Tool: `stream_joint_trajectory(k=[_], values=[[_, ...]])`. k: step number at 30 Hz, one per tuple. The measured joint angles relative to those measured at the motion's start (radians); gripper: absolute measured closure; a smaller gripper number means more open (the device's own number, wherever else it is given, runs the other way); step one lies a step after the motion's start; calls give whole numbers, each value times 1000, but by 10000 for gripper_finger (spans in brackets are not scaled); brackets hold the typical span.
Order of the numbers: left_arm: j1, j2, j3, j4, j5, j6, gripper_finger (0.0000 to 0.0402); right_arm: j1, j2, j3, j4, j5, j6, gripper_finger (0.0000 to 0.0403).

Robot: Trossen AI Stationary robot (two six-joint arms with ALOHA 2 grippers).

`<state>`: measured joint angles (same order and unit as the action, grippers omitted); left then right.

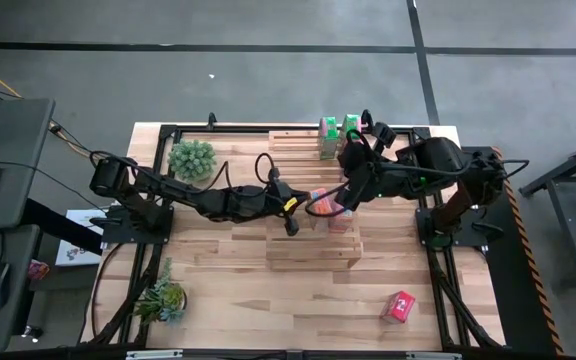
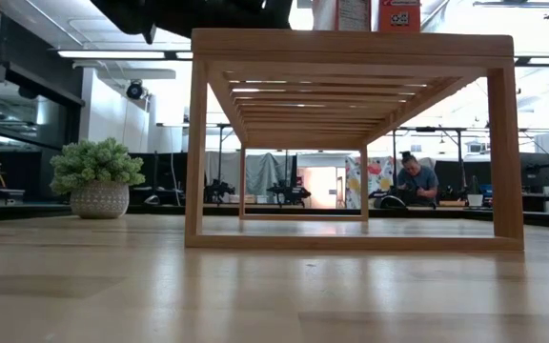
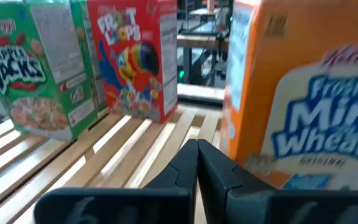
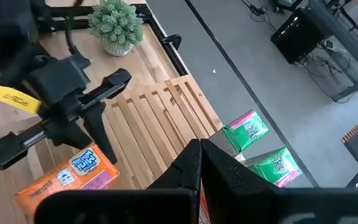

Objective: Stack cereal on shelf
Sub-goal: Put the orange cereal box on the shelf aligned with the other orange cereal box, then put the red cereal box on the shelf aligned with the other red cereal box

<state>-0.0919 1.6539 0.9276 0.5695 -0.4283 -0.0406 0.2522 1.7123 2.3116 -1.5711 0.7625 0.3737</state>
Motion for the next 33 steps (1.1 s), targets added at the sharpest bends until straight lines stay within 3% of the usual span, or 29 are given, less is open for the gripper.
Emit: stream_joint_trajectory(k=[18, 25, 30, 33], values=[[-3, 59, 1, 189, 45, -18, 401, -82, 0, 0, 0, -37, -19, 403], [-3, 59, -1, 178, 18, 17, 401, -101, 0, 0, 0, -34, -41, 403], [-12, -10, -41, 160, -57, 77, 401, -128, -7, -9, 0, -52, -35, 403], [-14, -101, -112, 163, -80, 87, 402, -136, -47, -81, 1, -60, -10, 403]])
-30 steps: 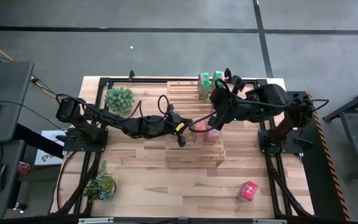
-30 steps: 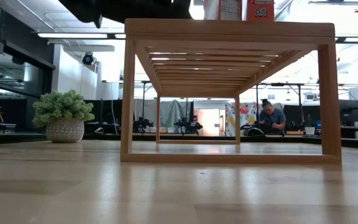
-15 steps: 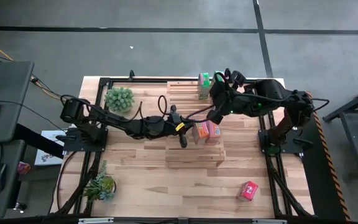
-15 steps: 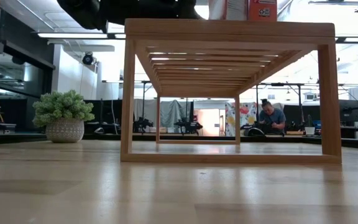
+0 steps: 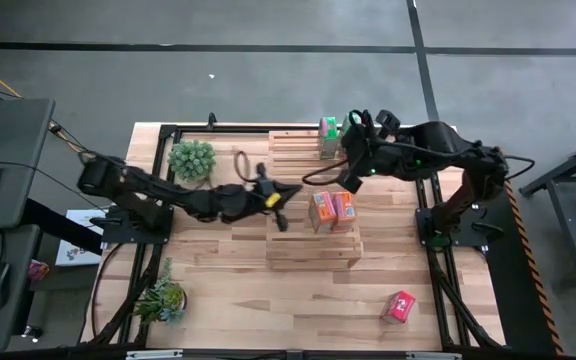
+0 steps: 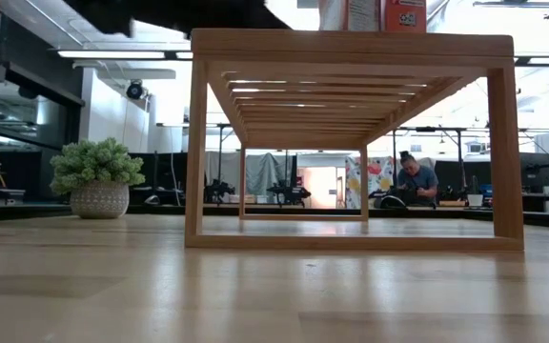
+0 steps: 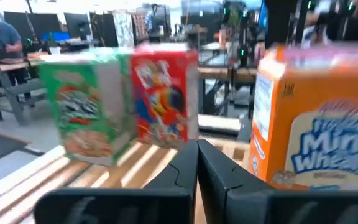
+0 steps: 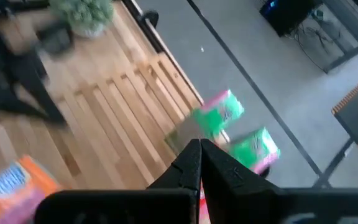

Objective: Stack cereal on shelf
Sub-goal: Put the red cereal box on the shelf aligned with the other red cereal box

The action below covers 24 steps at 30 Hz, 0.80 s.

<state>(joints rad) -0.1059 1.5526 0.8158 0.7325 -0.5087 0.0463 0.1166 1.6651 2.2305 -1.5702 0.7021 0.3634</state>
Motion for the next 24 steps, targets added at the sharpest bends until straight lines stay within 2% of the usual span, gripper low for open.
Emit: stream_joint_trajectory(k=[3, 7, 13, 19, 24], values=[[0, -134, -106, 35, -1, -14, 402, 1, -84, -151, 0, -7, 71, 403], [1, -327, -257, 106, 6, -16, 402, 18, -241, -394, -1, -59, 251, 403], [1, -536, -364, 89, 59, -47, 401, 121, -449, -675, 13, -230, 579, 403], [0, -592, -363, 14, 101, -54, 401, 284, -560, -833, 38, -535, 988, 403], [0, -591, -363, 2, 115, -54, 402, 463, -560, -954, 179, -684, 1270, 403]])
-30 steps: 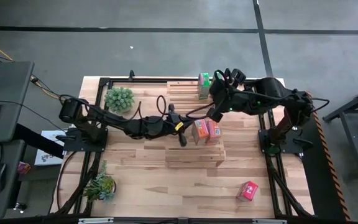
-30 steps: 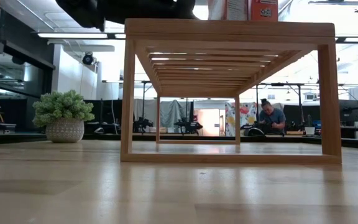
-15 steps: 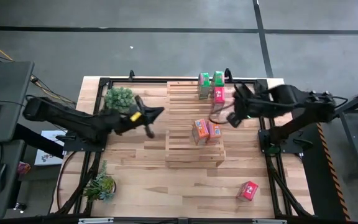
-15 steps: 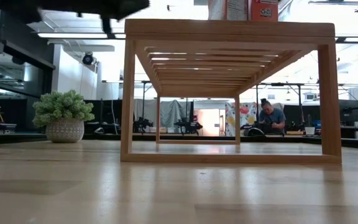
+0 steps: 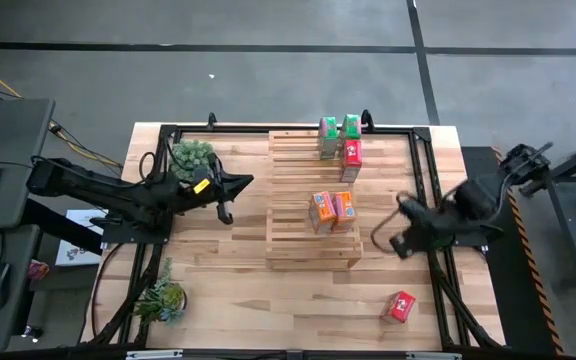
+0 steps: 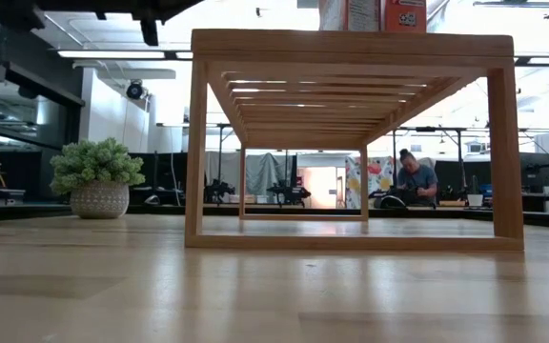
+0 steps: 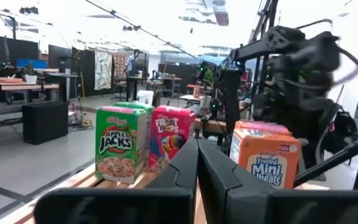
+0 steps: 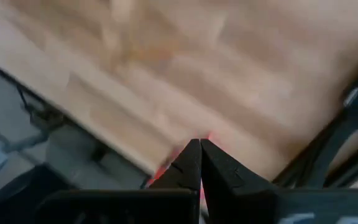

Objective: Stack cereal on shelf
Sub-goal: Put the red cereal box on the shelf aligned with the other red cereal box

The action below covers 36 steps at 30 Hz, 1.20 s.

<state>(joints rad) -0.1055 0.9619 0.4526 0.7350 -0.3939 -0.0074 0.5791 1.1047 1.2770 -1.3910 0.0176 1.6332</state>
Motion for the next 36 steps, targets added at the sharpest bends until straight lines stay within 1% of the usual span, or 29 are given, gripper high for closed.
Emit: stream_joint_trajectory(k=[3, 8, 11, 14, 17, 20, 24, 27, 30, 33, 35, 36], values=[[0, 0, 0, -14, 0, -10, 402, 105, 22, -69, 86, -54, 167, 403], [0, 0, 0, -17, 0, -15, 402, 263, 80, -134, 134, -59, 510, 403], [0, 0, 0, -33, 0, -17, 401, 324, 129, -134, 136, -41, 638, 402], [0, 0, 0, -40, 0, -18, 401, 338, 184, -134, 143, -33, 652, 393], [0, 0, 0, -50, 0, -38, 402, 325, 237, -134, 171, -20, 642, 369], [0, 0, 0, -66, 0, -52, 401, 322, 283, -129, 203, -19, 622, 331], [0, 0, 0, -89, 25, -52, 402, 322, 333, -82, 198, -39, 559, 271], [0, 0, 0, -87, 26, -52, 401, 322, 345, -40, 199, -26, 506, 229], [0, 0, 0, -86, 26, -51, 401, 322, 344, 16, 172, -15, 485, 194], [0, 0, 0, -87, 25, -52, 401, 335, 342, 59, 103, -23, 567, 170], [0, 0, 0, -87, 25, -52, 402, 359, 342, 66, 90, -11, 668, 163], [0, 0, 0, -87, 25, -52, 401, 368, 343, 66, 87, -8, 691, 161]])
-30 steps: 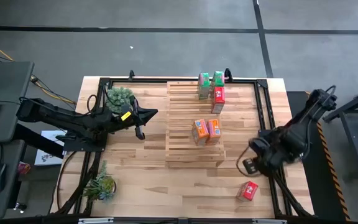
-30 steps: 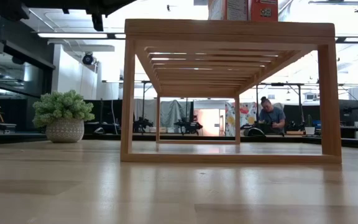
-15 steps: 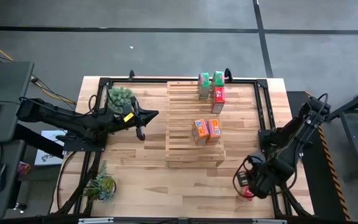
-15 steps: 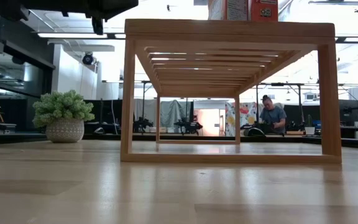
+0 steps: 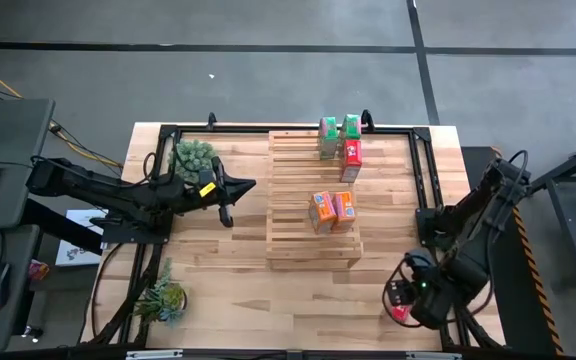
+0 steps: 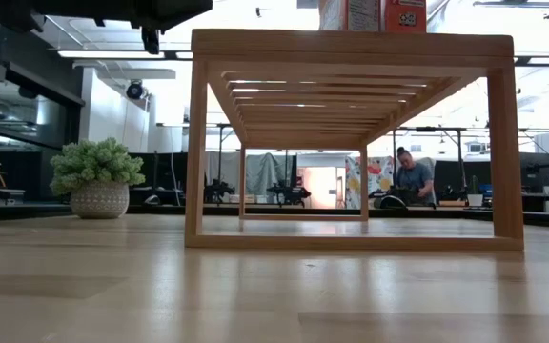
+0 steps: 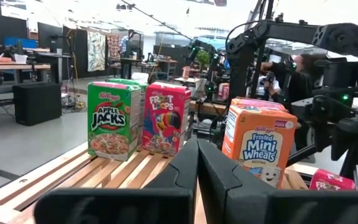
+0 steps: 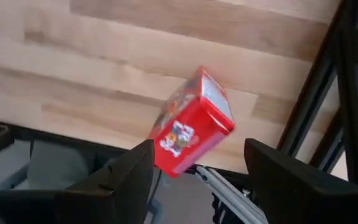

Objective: Stack cereal on shelf
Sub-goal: Put the red cereal box on the shelf aligned with the other red cereal box

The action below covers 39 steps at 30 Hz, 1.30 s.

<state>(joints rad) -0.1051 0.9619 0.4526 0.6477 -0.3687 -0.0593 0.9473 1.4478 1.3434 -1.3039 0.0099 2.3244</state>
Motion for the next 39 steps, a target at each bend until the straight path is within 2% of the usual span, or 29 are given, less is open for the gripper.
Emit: stream_joint_trajectory(k=[8, 16, 19, 24, 26, 29, 32, 39], values=[[-1, 0, 0, -30, 10, -34, 402, -3, 79, 0, 56, 10, 8, 159], [-1, 0, 0, -26, 10, -35, 402, 6, 117, 5, 58, -71, 13, 159], [-1, 0, 0, -26, 10, -35, 402, 23, 117, 41, 44, -67, -26, 159], [0, 0, 0, -26, 10, -25, 401, 47, 116, 129, 45, 109, -278, 159], [0, 0, 0, -26, 10, -18, 401, 50, 116, 149, 47, 132, -376, 159], [0, 0, 0, -26, 10, -17, 401, 51, 116, 151, 47, 74, -543, 159], [0, 0, 0, -26, 10, -17, 401, 55, 117, 148, 50, 3, -617, 159], [0, 0, 0, -23, 10, -16, 401, 57, 117, 148, 47, -71, -883, 159]])
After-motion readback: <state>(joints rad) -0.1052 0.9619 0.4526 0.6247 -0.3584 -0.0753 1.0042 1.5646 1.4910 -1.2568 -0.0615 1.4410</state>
